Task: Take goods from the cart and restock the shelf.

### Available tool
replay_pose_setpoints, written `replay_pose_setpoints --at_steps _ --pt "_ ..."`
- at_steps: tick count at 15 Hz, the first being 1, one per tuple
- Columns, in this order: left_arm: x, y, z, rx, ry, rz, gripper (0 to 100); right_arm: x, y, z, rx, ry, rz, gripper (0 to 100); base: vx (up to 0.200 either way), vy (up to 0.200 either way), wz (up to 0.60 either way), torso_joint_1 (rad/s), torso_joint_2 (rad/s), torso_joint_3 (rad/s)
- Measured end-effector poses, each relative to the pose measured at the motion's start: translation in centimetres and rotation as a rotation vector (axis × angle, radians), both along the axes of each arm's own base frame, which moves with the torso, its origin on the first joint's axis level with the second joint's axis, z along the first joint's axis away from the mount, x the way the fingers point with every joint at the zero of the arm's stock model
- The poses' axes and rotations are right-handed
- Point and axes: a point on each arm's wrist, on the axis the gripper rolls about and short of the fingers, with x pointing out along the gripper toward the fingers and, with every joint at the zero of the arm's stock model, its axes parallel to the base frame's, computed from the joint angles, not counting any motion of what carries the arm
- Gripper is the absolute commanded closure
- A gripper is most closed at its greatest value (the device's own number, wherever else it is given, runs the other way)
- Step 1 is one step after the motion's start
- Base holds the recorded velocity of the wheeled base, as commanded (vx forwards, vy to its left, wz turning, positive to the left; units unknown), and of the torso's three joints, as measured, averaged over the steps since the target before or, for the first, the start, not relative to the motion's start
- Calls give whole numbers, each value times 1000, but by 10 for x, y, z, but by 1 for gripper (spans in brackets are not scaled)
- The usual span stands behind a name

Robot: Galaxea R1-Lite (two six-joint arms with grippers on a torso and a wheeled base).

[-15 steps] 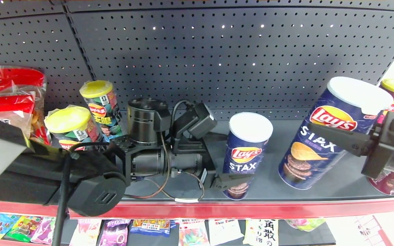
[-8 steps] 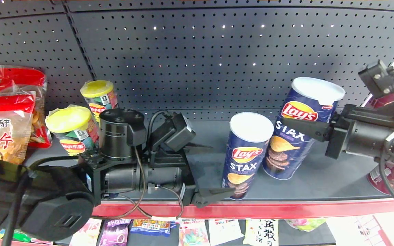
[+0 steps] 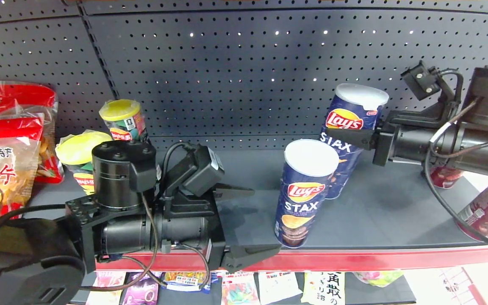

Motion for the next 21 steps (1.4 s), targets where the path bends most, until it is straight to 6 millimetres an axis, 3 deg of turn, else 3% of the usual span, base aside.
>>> replay_pose_setpoints --at_steps 8,15,21 --pt "-15 14 -3 12 15 12 0 51 3 -7 1 -22 152 100 0 0 0 0 0 0" --pt "-15 19 0 8 5 37 0 77 10 -16 -11 -39 192 100 0 0 0 0 0 0" --pt "-14 19 1 7 4 41 0 85 14 -25 -18 -22 199 100 0 0 0 0 0 0"
